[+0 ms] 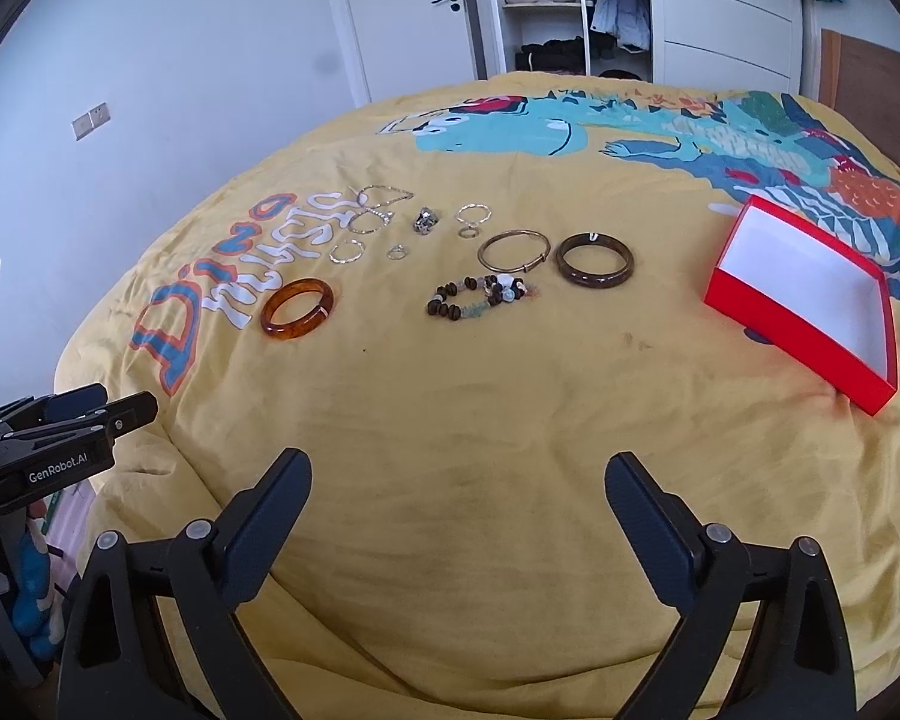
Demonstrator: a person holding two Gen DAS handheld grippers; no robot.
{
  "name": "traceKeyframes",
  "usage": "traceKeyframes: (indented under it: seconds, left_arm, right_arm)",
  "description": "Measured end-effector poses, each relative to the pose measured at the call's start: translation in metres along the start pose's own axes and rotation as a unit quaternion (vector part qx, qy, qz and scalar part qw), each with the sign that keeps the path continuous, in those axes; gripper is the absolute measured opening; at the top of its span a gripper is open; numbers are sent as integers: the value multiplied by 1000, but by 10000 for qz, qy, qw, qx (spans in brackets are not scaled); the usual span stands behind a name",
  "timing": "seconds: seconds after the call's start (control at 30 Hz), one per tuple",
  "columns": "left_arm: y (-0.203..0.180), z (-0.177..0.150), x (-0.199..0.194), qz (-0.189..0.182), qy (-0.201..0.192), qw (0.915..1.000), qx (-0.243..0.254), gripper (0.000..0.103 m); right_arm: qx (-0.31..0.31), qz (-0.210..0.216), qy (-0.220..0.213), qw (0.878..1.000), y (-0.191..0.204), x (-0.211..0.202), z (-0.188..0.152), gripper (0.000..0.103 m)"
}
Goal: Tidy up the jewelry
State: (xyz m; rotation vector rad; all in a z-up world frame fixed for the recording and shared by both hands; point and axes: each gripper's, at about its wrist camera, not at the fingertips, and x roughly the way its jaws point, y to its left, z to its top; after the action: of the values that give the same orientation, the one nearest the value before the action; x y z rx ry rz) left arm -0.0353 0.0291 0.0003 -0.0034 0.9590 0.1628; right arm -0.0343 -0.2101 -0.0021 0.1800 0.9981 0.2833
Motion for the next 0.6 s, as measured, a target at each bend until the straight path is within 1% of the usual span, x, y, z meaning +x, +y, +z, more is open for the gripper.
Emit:
traceKeyframes:
  seconds: [0.2, 0.33, 0.6]
  left_arm:
    - [0, 2, 8, 4, 138, 9999, -32, 64]
    - [2, 4, 16, 58, 271, 9996, -74, 64]
    - [5, 12, 27, 107, 314, 9994, -116, 64]
  right_arm:
    - [106, 48, 24, 9999, -9, 5, 1, 93]
    - [170, 56, 54, 9998, -16, 8, 3, 86]
    - [284, 29, 69, 9996, -33, 15, 6, 84]
